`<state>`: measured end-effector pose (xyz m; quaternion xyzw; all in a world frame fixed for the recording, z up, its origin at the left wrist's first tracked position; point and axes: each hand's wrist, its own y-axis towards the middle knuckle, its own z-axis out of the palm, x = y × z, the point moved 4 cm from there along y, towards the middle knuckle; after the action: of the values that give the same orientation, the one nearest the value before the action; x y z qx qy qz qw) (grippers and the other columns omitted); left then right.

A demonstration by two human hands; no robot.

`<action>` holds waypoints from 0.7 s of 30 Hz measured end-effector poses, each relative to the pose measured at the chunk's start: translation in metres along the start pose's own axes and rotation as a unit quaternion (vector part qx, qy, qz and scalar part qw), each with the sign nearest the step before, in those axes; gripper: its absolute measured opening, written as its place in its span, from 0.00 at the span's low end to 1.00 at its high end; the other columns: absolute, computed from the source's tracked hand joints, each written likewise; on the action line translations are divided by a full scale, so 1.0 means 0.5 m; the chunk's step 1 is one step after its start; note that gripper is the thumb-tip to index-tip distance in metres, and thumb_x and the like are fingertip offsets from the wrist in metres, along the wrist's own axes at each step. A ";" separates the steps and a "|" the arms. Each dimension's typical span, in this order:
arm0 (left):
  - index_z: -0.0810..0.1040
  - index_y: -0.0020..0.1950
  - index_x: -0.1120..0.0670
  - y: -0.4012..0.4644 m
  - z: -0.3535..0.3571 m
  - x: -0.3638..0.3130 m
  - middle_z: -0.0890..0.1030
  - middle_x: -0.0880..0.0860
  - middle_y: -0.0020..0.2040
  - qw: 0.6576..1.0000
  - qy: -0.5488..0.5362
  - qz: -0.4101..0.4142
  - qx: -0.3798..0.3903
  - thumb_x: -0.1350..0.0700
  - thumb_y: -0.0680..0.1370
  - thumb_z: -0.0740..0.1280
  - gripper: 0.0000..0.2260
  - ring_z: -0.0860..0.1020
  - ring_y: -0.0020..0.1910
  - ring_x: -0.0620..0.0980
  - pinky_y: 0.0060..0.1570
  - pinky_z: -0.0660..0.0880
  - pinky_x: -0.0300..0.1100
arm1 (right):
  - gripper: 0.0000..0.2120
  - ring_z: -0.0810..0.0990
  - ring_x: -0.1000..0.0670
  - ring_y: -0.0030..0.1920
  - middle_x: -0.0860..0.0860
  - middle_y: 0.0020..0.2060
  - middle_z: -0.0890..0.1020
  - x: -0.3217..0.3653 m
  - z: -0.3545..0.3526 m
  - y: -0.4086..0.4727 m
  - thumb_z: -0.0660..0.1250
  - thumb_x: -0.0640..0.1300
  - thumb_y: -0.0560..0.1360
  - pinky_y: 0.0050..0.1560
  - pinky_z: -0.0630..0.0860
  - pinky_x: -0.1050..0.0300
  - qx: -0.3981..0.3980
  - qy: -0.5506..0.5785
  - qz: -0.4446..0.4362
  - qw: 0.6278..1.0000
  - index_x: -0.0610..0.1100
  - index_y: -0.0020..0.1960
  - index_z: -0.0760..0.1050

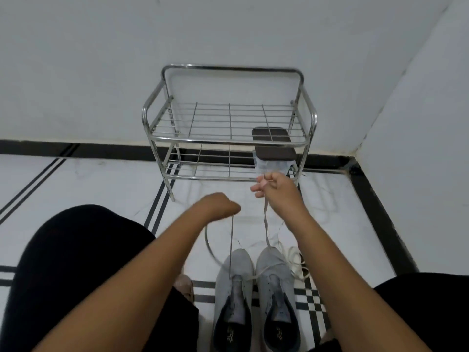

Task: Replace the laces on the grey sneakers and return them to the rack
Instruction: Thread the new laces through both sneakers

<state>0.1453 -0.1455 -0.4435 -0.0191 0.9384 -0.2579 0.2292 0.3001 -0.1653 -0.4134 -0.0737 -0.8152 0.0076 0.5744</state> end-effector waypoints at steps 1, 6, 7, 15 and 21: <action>0.73 0.39 0.56 -0.016 -0.038 -0.017 0.77 0.54 0.40 0.999 -0.030 0.015 -0.011 0.52 0.74 0.62 0.08 0.74 0.38 0.51 0.39 0.70 0.39 | 0.07 0.82 0.52 0.45 0.50 0.46 0.84 0.032 -0.015 -0.001 0.57 0.41 0.82 0.42 0.74 0.64 -0.001 -0.004 -0.015 1.000 0.45 0.52 0.74; 0.71 0.33 0.55 -0.083 -0.192 -0.081 0.74 0.51 0.34 0.979 -0.166 0.103 -0.049 0.56 0.72 0.63 0.08 0.69 0.35 0.49 0.41 0.66 0.42 | 0.08 0.83 0.55 0.42 0.52 0.43 0.84 0.175 -0.088 -0.010 0.58 0.41 0.82 0.40 0.74 0.69 -0.014 -0.050 -0.106 0.993 0.45 0.52 0.76; 0.71 0.33 0.55 -0.092 -0.209 -0.085 0.75 0.51 0.34 0.972 -0.198 0.115 -0.047 0.56 0.72 0.62 0.08 0.69 0.35 0.49 0.44 0.67 0.42 | 0.08 0.83 0.55 0.41 0.51 0.43 0.84 0.196 -0.101 -0.011 0.59 0.41 0.81 0.40 0.76 0.68 -0.019 -0.041 -0.121 0.992 0.44 0.52 0.77; 0.69 0.32 0.54 -0.119 -0.242 -0.098 0.78 0.50 0.35 0.836 -0.505 0.213 -0.041 0.55 0.69 0.61 0.07 0.72 0.38 0.47 0.46 0.64 0.45 | 0.07 0.82 0.58 0.43 0.56 0.43 0.82 0.275 -0.152 -0.010 0.64 0.41 0.79 0.48 0.81 0.61 -0.091 0.016 -0.202 0.975 0.48 0.51 0.81; 0.71 0.27 0.51 -0.144 -0.255 -0.142 0.82 0.50 0.38 0.773 -0.583 0.242 -0.061 0.58 0.76 0.60 0.16 0.79 0.51 0.50 0.60 0.66 0.50 | 0.06 0.82 0.56 0.47 0.56 0.42 0.83 0.323 -0.151 -0.011 0.67 0.40 0.77 0.52 0.81 0.57 -0.097 0.064 -0.234 0.965 0.48 0.51 0.81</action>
<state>0.1468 -0.1363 -0.2808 0.0482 0.6121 -0.0749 0.7858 0.3173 -0.1556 -0.2361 0.0629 -0.7679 -0.2111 0.6016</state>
